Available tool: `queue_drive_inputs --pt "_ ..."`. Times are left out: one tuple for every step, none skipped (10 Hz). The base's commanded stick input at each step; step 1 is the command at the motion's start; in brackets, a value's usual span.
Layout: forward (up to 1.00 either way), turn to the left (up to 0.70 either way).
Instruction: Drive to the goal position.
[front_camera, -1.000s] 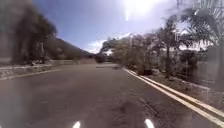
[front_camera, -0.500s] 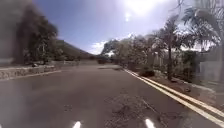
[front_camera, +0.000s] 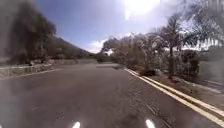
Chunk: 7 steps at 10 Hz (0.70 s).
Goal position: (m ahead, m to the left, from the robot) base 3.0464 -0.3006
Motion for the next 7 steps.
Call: queue_drive_inputs --pt "0.5 -0.5" --pt "0.5 -0.33" --pt "0.5 -0.12" --pt "0.5 0.0" --pt "0.5 0.0" --pt "0.5 0.0" --pt "0.5 0.0"
